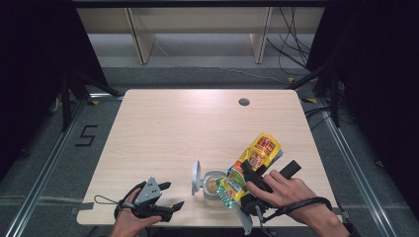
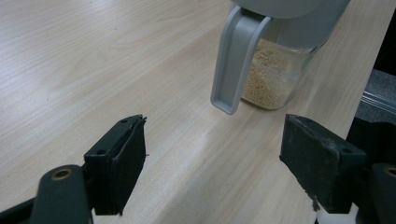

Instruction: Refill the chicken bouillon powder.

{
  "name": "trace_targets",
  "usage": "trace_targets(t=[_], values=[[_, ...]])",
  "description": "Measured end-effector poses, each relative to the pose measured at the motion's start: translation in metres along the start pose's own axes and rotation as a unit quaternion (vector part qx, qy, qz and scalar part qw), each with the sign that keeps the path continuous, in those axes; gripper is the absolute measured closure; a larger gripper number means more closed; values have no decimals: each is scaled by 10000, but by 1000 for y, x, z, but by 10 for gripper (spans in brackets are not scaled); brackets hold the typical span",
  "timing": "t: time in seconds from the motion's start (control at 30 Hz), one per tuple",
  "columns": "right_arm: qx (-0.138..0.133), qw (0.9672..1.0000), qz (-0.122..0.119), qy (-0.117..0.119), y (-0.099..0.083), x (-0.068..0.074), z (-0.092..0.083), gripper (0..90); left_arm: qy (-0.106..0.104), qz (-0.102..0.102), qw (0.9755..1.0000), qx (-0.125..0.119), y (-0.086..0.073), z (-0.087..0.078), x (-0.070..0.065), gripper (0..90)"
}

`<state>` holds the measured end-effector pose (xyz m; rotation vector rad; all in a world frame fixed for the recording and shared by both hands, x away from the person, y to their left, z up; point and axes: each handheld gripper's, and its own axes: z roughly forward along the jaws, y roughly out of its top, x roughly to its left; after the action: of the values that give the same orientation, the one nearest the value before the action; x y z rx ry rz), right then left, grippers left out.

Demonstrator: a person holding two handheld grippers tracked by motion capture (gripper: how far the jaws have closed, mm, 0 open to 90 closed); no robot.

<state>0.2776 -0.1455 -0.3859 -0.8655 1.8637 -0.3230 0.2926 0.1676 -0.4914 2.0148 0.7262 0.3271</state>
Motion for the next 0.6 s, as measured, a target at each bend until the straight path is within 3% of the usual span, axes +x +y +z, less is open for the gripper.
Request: trace_targets(t=[0.03, 0.07, 0.1, 0.17, 0.23, 0.27, 0.3, 0.47, 0.5, 0.57, 0.6], values=[[14, 10000, -9, 1, 0, 0, 0, 638, 11, -17, 10000, -44, 0, 1, 0, 217], [-21, 9999, -165, -31, 0, -2, 1, 638, 2, -8, 10000, -26, 0, 0, 0, 217], [20, 10000, -9, -6, 0, 0, 0, 638, 14, 18, 10000, 0, 0, 0, 0, 218], [11, 10000, -11, 3, 0, 0, 0, 638, 3, -1, 10000, 5, 0, 0, 0, 218], [-55, 9998, -184, 40, 0, -2, 1, 639, 24, -3, 10000, -26, 0, 0, 0, 218], [-1, 9999, -45, -113, 0, 1, 0, 638, 24, -3, 10000, -26, 0, 0, 0, 218], [-1, 10000, 50, -19, 0, 1, 0, 638, 15, 19, 10000, 21, 0, 0, 0, 218], [-8, 9999, 24, 101, 0, 0, 0, 638, 4, 3, 10000, 1, 0, 0, 0, 218], [7, 10000, -1, -13, -1, 0, 0, 638, 17, -14, 10000, -37, 0, 0, 0, 218], [-9, 10000, 73, 58, -1, 1, 0, 639, 12, -13, 10000, -66, -1, 1, 0, 218], [-34, 9998, 178, -15, -1, 2, 0, 638, 12, -15, 10000, -68, -1, 1, 0, 218]])
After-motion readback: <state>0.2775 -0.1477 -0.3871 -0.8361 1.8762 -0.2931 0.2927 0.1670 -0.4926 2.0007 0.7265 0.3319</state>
